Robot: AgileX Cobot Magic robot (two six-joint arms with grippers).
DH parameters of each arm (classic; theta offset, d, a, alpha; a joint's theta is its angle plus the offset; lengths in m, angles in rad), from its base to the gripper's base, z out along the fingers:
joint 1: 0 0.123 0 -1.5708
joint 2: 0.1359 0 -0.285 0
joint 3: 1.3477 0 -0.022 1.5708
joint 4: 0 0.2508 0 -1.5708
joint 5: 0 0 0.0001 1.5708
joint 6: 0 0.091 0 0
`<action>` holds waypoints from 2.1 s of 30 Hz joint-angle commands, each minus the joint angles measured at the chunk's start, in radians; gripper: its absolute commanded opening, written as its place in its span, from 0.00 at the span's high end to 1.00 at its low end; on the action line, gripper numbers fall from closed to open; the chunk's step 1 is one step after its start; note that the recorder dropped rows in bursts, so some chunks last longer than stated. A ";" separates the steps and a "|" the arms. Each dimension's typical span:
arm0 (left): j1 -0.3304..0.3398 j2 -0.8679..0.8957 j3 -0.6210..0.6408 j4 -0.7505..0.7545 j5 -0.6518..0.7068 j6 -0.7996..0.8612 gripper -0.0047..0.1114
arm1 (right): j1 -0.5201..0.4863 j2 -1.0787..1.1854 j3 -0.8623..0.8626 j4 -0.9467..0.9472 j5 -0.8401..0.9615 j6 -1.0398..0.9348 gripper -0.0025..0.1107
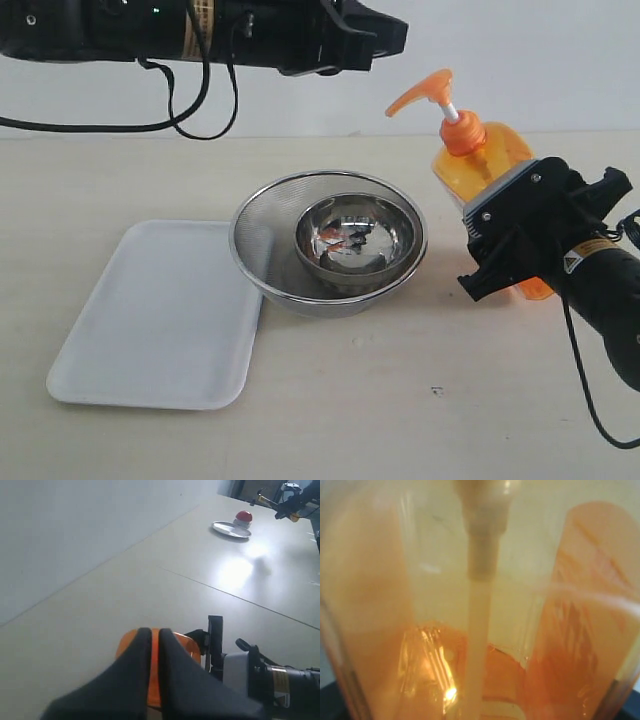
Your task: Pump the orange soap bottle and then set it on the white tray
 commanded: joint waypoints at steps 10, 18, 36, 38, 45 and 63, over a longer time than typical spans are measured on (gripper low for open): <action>-0.001 0.074 -0.064 -0.023 -0.035 -0.024 0.92 | 0.000 -0.010 -0.001 -0.038 0.016 -0.004 0.98; -0.001 0.109 -0.064 -0.040 -0.068 -0.029 0.92 | 0.000 -0.010 -0.001 -0.038 0.016 0.001 0.98; -0.048 0.131 -0.064 -0.038 -0.023 0.004 0.92 | 0.000 -0.010 -0.001 -0.038 0.022 0.016 0.98; -0.048 0.131 -0.064 -0.038 -0.026 0.006 0.92 | 0.000 -0.010 -0.001 -0.040 0.021 0.016 0.98; -0.048 0.131 -0.064 -0.038 -0.026 0.009 0.92 | 0.000 -0.010 -0.001 -0.042 0.021 0.016 0.98; -0.045 0.058 -0.065 0.002 0.006 0.009 0.92 | 0.000 -0.010 -0.001 -0.042 0.021 0.016 0.98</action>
